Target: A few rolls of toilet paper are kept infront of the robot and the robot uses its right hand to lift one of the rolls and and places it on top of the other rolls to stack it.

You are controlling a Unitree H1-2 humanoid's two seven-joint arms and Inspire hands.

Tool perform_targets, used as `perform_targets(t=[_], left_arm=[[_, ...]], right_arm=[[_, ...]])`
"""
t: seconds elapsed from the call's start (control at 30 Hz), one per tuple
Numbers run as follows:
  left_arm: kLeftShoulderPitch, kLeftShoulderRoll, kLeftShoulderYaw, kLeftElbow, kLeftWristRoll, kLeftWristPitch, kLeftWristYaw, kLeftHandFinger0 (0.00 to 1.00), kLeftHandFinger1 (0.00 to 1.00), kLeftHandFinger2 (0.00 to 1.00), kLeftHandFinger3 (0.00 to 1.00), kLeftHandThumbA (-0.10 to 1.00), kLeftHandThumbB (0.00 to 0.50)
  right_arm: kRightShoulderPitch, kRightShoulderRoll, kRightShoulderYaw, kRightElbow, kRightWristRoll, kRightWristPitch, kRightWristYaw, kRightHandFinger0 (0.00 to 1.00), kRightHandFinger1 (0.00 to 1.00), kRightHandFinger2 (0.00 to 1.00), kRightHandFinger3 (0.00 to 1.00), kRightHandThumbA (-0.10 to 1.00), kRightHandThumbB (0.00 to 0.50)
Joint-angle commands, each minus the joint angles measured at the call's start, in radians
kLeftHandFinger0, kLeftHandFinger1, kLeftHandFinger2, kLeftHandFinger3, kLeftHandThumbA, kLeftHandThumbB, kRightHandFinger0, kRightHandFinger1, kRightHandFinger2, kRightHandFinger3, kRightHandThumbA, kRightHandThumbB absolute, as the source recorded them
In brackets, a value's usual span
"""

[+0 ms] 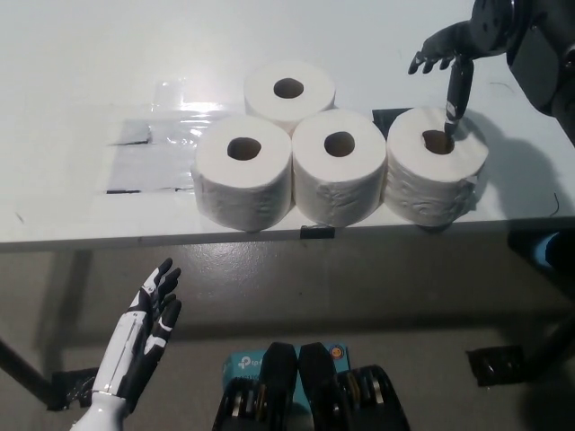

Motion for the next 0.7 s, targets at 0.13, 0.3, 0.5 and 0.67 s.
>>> perform_targets(t=[0.13, 0.3, 0.5, 0.67], left_arm=[[-0.012, 0.001, -0.002, -0.031, 0.006, -0.037, -0.004, 1.0, 1.0, 1.0, 1.0, 0.9, 0.208], [-0.013, 0.001, -0.001, -0.03, 0.004, -0.033, -0.004, 1.0, 1.0, 1.0, 1.0, 0.9, 0.232], [-0.014, 0.001, -0.001, -0.033, 0.002, -0.031, -0.006, 1.0, 1.0, 1.0, 1.0, 0.9, 0.229], [-0.014, 0.0, -0.001, -0.03, 0.005, -0.038, -0.003, 1.0, 1.0, 1.0, 1.0, 0.91, 0.239]], right_arm=[[-0.063, 0.004, -0.025, -0.012, 0.003, 0.021, -0.025, 1.0, 1.0, 1.0, 1.0, 1.0, 0.399], [-0.056, 0.005, -0.018, 0.007, -0.006, -0.003, -0.048, 1.0, 1.0, 1.0, 1.0, 1.0, 0.422], [-0.046, 0.013, -0.032, 0.017, 0.006, 0.019, -0.053, 1.0, 1.0, 1.0, 1.0, 0.98, 0.427], [-0.042, 0.026, -0.035, 0.034, 0.006, 0.041, -0.057, 1.0, 1.0, 1.0, 1.0, 0.96, 0.412]])
